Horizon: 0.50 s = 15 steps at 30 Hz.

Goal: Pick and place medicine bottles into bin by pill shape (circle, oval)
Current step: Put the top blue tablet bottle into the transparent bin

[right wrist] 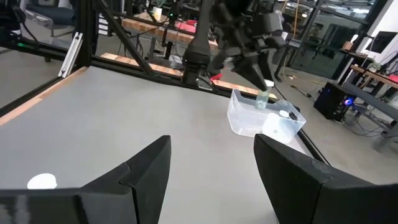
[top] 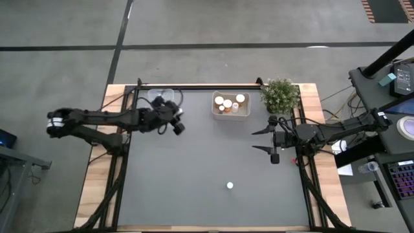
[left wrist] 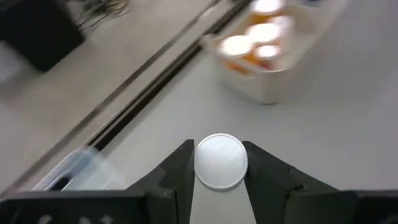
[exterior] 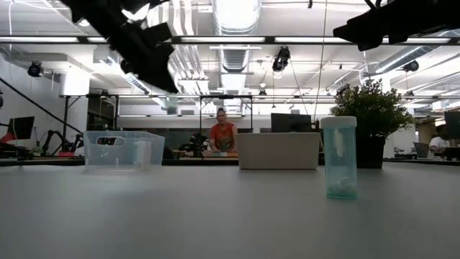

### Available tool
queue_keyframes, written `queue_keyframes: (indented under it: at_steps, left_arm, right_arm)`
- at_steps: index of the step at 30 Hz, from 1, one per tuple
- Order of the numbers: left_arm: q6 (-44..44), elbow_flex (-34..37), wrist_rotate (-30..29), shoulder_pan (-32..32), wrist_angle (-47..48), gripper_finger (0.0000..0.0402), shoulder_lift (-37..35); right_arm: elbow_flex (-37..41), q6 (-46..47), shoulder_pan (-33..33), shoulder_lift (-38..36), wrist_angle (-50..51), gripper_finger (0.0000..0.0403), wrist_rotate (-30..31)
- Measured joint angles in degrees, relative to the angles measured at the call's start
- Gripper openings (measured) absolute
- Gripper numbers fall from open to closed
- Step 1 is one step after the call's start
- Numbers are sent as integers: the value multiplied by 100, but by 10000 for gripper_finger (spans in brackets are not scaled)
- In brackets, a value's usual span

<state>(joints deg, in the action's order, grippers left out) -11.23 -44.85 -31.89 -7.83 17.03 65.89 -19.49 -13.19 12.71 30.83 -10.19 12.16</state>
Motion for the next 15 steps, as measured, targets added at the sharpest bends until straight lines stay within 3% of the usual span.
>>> queue_keyframes:
  at_steps: [8, 15]
  left_arm:
    - [-537, 795, -239, -987, -23, 101, -783]
    - [-1060, 1089, -510, -1486, -7, 101, -980]
  right_arm:
    - [0, -11, 0, 0, -3, 224, 0]
    - [0, -33, 0, 0, -5, 224, 38]
